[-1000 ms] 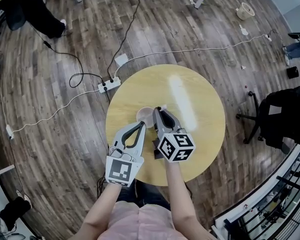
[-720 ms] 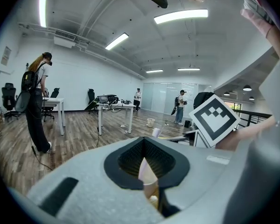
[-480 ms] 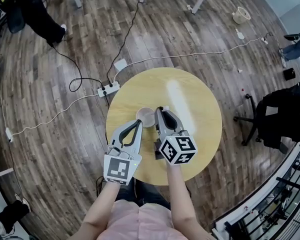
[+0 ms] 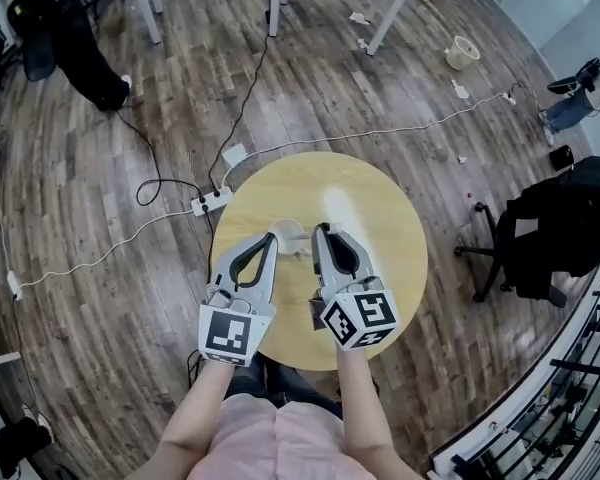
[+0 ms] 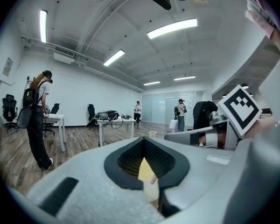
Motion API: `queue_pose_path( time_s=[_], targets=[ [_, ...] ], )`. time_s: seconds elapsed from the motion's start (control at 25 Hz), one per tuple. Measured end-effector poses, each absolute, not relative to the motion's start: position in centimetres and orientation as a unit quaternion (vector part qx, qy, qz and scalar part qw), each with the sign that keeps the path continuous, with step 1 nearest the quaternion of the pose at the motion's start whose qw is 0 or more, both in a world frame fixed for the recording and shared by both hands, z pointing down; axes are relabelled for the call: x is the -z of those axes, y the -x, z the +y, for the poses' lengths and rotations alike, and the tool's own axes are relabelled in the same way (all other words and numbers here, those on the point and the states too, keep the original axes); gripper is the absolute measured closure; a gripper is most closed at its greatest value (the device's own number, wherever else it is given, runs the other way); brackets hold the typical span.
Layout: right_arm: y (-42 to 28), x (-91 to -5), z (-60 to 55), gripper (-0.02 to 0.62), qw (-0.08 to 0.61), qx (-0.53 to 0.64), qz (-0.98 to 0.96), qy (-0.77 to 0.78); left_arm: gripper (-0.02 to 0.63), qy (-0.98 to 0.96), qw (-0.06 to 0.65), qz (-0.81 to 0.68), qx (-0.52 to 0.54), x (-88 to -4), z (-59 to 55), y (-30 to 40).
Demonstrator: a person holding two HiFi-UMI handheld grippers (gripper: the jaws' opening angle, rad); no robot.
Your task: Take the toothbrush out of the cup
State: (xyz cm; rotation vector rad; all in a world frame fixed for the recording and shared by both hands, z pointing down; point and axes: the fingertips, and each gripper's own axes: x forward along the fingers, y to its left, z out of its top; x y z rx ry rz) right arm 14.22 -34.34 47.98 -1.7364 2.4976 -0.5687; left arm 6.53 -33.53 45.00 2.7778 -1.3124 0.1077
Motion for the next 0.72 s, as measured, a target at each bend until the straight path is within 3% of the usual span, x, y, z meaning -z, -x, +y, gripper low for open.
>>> queue_pose_path(
  time_s=[0.72],
  targets=[
    [-13.8,-39.2,-26.8,0.563,0.029,0.057,0.821,0.567,0.608,-0.903,-0.027,-0.426,0.041,-37.0,-28.1,-5.7]
  ],
)
